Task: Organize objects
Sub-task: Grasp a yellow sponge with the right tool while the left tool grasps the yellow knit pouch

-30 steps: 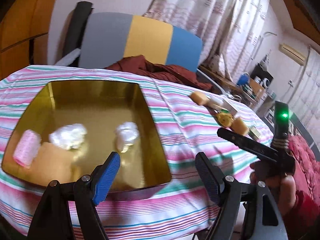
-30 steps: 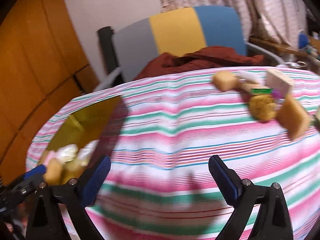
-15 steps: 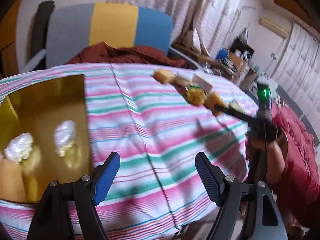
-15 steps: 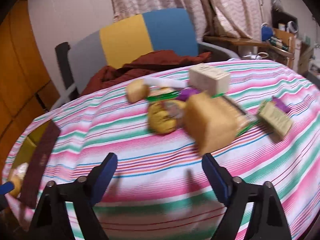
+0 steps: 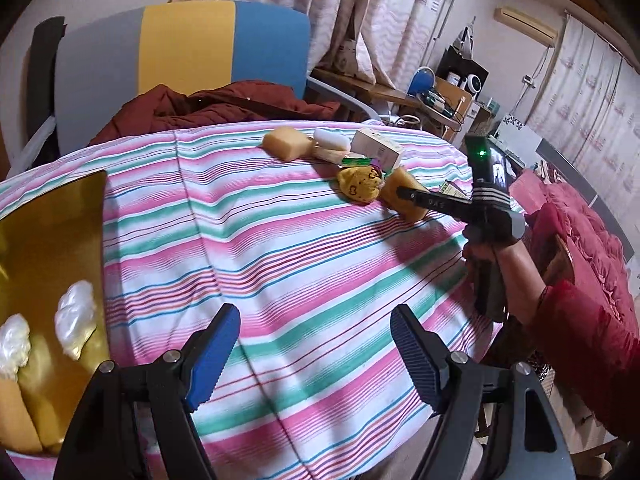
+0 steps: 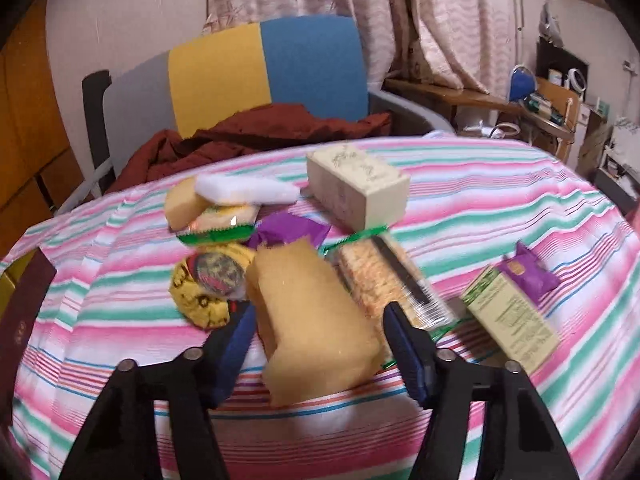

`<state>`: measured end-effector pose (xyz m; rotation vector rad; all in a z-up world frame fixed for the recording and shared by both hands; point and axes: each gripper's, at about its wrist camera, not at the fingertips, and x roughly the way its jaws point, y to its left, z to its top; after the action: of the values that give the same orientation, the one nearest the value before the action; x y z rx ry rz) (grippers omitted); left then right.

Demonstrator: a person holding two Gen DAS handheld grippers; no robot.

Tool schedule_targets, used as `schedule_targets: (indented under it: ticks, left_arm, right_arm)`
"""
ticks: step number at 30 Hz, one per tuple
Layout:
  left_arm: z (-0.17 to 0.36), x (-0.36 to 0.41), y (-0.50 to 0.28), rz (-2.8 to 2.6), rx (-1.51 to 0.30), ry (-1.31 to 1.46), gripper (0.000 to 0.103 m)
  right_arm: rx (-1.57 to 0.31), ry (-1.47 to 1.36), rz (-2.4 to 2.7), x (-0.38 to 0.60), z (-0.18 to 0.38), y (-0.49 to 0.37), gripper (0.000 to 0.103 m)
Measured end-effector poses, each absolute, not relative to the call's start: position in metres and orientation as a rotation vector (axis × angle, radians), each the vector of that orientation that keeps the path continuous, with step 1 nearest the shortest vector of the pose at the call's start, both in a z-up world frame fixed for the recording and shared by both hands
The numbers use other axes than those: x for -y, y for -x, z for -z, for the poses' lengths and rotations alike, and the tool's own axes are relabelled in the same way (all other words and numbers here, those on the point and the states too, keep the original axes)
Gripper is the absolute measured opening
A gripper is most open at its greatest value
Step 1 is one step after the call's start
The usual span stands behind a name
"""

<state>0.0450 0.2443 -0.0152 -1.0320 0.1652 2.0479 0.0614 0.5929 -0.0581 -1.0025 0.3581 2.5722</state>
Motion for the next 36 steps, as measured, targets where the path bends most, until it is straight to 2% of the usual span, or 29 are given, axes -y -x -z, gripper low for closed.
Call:
schedule_targets:
  ticks: [9, 16, 21, 25, 32, 36]
  left_arm:
    - [0.023, -0.290, -0.022, -2.029, -0.152, 1.054, 0.079]
    - [0.037, -0.358, 0.008, -1.976, -0.134, 1.091, 0.079]
    - [0.046, -0.411, 0.020, -1.961, -0.222, 1.054, 0.079]
    - [0.056, -0.448, 0.030, -1.937, -0.292, 1.028, 0.079]
    - [0.070, -0.466, 0.056, -1.946, -0.196, 1.055, 0.079]
    - [0.076, -0.478, 0.056, -1.988, -0.284, 1.008, 0.079]
  right_arm:
    - [-0.371, 0.926, -2.567, -0.587, 0.060, -0.073, 0.052]
    - [-0.371, 0.844, -2.517, -0.580, 0.059, -0.087, 0.051]
    - [-0.438, 0.794, -2.485, -0.591, 0.061, -0.096, 0.051]
    - [-0.421, 0.762, -2.484, -0.588, 0.060, -0.098, 0.051]
    - [-0.415, 0.746, -2.475, -0.589, 0.061, -0.098, 0.051]
    - [-0.414, 0.747, -2.471, -0.589, 0.062, -0.096, 0.051]
